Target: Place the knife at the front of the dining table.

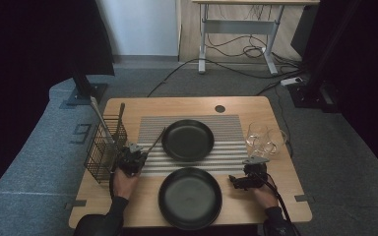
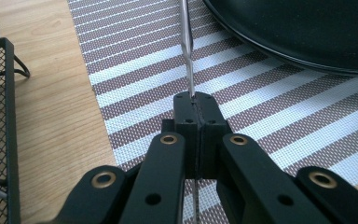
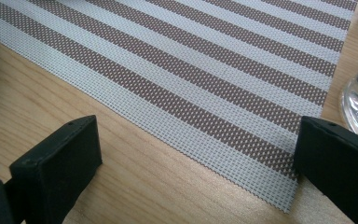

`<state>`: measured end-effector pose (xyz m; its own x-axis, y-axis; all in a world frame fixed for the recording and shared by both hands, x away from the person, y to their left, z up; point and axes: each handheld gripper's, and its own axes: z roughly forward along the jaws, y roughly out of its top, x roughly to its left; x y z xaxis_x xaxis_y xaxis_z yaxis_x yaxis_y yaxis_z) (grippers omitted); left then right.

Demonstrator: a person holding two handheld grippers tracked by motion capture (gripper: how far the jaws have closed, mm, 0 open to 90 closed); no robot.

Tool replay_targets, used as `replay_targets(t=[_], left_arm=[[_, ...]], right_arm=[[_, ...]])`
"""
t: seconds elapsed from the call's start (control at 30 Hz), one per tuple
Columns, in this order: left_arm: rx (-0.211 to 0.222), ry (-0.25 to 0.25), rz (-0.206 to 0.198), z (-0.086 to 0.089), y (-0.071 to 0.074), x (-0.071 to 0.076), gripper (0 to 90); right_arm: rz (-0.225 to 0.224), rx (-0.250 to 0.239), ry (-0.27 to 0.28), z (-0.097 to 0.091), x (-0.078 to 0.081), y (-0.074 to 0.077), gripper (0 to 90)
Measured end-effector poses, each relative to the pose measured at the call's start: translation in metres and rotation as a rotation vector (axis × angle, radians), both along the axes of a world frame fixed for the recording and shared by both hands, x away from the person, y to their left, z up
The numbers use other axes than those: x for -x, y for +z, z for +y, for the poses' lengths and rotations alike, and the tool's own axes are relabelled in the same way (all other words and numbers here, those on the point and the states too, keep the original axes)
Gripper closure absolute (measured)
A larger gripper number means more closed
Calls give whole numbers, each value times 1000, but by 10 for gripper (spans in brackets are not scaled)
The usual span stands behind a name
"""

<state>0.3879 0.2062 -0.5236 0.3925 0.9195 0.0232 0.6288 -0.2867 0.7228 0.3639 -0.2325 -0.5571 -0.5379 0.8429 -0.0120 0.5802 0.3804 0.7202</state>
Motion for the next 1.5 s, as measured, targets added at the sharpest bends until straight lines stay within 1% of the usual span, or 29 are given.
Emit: replay_targets(t=[0.17,0.37,0.7,0.93,1.1,1.23,1.5], left_arm=[[-8,-1,-4,-1,-2,-1,896],[-13,-2,5,-2,-6,-2,896],[-17,-2,46,-1,-14,-6,894],[-1,-4,62,2,-17,-9,889],[6,-4,59,3,-18,-9,877],[-1,2,50,4,-18,-9,860],[-33,16,29,2,-19,-8,798]], right_arm=[[-1,0,1,0,0,0,0],[-1,0,2,0,0,0,0],[-1,-1,1,0,0,0,0],[-1,-1,1,0,0,0,0],[0,-1,1,0,0,0,0],[-1,-1,1,0,0,0,0],[0,-1,1,0,0,0,0]])
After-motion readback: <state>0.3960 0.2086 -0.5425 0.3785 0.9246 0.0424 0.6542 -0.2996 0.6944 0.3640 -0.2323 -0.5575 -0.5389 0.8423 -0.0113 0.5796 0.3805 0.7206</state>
